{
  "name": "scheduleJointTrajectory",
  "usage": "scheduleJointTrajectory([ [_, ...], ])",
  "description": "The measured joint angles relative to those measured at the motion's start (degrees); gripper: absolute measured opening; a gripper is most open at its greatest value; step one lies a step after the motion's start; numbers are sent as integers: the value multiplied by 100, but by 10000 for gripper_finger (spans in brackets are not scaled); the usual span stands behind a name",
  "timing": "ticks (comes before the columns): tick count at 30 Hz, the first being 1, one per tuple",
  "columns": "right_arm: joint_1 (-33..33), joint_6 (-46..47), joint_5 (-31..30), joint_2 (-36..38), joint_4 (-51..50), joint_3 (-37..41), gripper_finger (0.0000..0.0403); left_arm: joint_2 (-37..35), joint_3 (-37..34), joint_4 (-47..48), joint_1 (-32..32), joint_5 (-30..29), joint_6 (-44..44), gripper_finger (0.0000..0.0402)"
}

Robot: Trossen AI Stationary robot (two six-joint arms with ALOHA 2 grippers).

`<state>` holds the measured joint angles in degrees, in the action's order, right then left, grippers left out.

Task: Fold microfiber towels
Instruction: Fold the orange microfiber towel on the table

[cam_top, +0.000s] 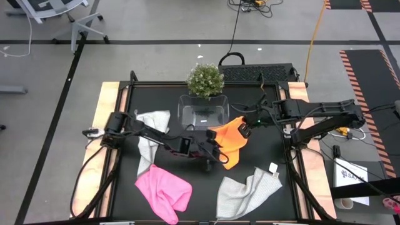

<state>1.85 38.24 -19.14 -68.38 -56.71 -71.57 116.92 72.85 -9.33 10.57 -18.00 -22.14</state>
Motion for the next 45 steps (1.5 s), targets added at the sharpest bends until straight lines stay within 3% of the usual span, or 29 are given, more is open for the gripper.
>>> scheduleJointTrajectory([
  [7, 0, -61, -7, 39, 88, 2, 0, 299, 83, -75, 0, -224, -24, 165],
  [31, 0, -243, -9, 50, 601, 2, 0, 744, 86, -302, 26, -153, -173, 161],
  [38, 2, -244, -4, 50, 597, 2, 0, 805, 87, -346, -24, -644, -160, 160],
  [41, 0, -179, 11, 50, 594, 2, 0, 795, 87, -425, -33, -921, -152, 145],
  [45, 2, -149, 41, 50, 590, 2, 0, 737, 232, -295, -33, -1258, 46, 84],
])
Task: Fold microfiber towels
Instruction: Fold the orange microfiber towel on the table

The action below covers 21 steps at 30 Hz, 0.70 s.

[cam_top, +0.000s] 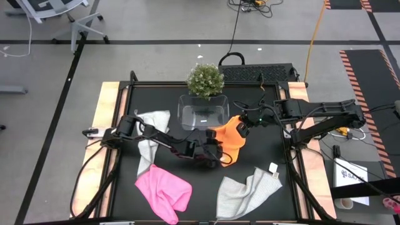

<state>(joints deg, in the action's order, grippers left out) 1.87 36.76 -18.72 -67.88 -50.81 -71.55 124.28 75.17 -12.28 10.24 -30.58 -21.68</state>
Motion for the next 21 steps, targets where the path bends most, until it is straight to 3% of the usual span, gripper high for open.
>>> scheduleJointTrajectory([
  [4, 0, 2, 114, 0, -13, 0, 0, -271, 373, 539, 0, -88, 344, 11],
  [11, 0, 4, 99, 0, -325, 0, 0, -1128, 833, 1785, -25, -356, 521, 4],
  [14, 0, 6, 95, 0, -559, 0, 0, -1689, 821, 2599, -33, -749, 676, 3],
  [21, 0, 8, 100, -15, -936, 37, 0, -3136, 814, 4199, 2, -1152, 1723, 2],
])
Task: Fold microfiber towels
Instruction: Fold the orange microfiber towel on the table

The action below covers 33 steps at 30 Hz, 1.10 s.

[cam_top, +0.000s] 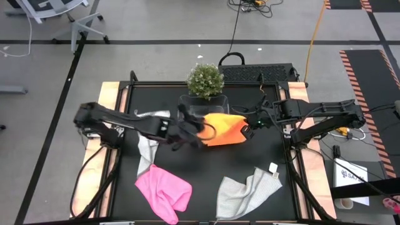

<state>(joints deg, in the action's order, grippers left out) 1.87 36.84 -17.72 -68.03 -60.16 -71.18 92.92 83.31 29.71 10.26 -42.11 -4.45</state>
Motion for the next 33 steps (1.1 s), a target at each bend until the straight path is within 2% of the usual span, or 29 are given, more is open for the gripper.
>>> scheduleJointTrajectory([
  [2, -1, 32, 92, 0, 37, 0, 0, -350, 15, 61, 0, 4, 262, 2],
  [6, 53, -75, 1108, -4, 369, 0, 0, -879, 15, 165, 34, -13, 498, 2],
  [8, 131, -168, 971, -6, 344, -1, 0, -1016, 2, 164, 62, -42, 517, 1],
  [11, 178, 276, -63, -20, -26, 1, 0, -1139, -2, 198, 74, -37, 523, 1],
  [12, 177, 436, -123, -15, -45, 42, 0, -1145, -2, 145, 74, -17, 523, 1],
  [15, 214, 142, 677, -17, 472, 245, 0, -1138, 1, 197, 70, 89, 570, 1],
  [19, 305, 331, 820, -13, 586, 681, 0, -1038, -5, 191, 72, 336, 657, 1],
  [21, 293, 391, 1498, -15, 1046, 994, 0, -1005, -7, 165, 72, 497, 749, 1],
  [23, 344, 450, 1916, -24, 1429, 1313, 0, -986, -7, 160, 72, 611, 809, 1],
  [25, 394, 536, 1968, -12, 1688, 1649, 0, -967, -7, 177, 72, 648, 827, 1],
  [29, 420, 555, 1655, -22, 2291, 2237, 0, -966, -4, 168, 72, 709, 861, 1],
  [33, 426, 416, 1685, -21, 2711, 2430, 0, -962, -4, 176, 71, 764, 871, 1],
])
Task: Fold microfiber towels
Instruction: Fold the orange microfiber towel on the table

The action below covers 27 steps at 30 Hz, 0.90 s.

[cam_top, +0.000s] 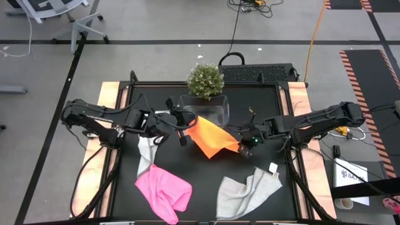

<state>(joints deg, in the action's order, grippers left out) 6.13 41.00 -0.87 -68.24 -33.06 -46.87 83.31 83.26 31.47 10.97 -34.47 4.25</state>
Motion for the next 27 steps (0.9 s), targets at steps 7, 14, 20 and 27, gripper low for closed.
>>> scheduleJointTrajectory([
  [7, -55, -240, -76, 36, 50, -151, 1, 0, 0, -3, -4, 3, 17, 0],
  [14, -55, -289, -74, 96, -38, -151, 1, 0, 0, 57, -2, 24, 15, 0],
  [20, -54, -382, -276, 562, -563, -709, 1, 0, 0, 549, -1, 210, 211, 0],
  [27, -58, -1039, -1340, 1021, -1427, -1881, 0, 0, 0, 635, 1, 210, 466, 0],
])
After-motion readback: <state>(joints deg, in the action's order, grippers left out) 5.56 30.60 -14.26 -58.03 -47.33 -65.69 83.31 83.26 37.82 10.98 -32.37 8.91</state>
